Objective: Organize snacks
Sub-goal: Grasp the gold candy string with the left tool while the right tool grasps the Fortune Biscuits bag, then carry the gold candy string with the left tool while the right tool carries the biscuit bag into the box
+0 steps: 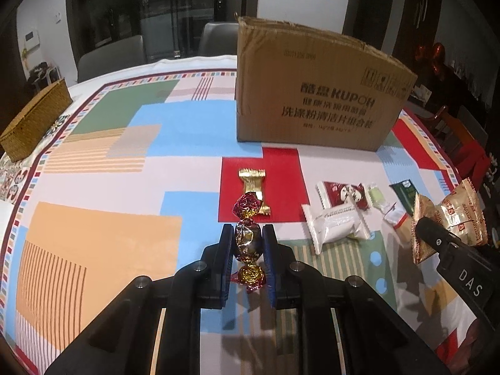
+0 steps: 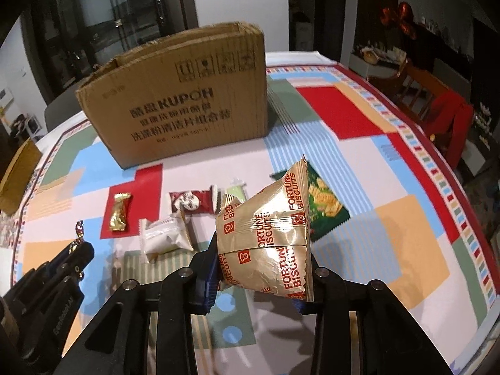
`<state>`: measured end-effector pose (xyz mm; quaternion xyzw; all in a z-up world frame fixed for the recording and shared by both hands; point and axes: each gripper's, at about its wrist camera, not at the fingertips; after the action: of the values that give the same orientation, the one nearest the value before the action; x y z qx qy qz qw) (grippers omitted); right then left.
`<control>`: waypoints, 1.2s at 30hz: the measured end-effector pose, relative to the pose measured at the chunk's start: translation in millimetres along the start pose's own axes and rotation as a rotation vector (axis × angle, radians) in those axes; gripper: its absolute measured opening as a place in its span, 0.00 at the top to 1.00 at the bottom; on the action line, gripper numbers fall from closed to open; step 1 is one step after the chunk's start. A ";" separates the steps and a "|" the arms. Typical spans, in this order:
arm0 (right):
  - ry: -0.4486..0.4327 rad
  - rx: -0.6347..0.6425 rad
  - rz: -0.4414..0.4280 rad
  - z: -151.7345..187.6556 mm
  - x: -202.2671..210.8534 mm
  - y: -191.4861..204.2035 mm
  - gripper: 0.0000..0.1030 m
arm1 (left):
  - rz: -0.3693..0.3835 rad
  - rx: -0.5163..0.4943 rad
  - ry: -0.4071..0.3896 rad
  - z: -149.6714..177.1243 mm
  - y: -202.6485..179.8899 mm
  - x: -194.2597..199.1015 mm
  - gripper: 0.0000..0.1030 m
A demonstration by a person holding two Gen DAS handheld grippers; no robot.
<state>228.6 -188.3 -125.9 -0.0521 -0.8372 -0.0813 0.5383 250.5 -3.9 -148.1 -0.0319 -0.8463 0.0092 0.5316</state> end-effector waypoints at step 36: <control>-0.236 0.116 -0.013 -46.5 68.3 22.3 0.63 | 0.021 -0.030 -0.168 -52.1 -9.6 72.0 0.81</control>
<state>245.7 -175.4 -43.1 -0.0245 -0.8983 -0.0293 0.4377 265.8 -9.8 -60.3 -0.0480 -0.8876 0.0049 0.4581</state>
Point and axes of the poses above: each gripper's, at about its wrist camera, not at the fingertips, and x roughly against the way its jaws point, y to its left, z to its underside, and after that the axes turned 13 degrees about y, right-handed
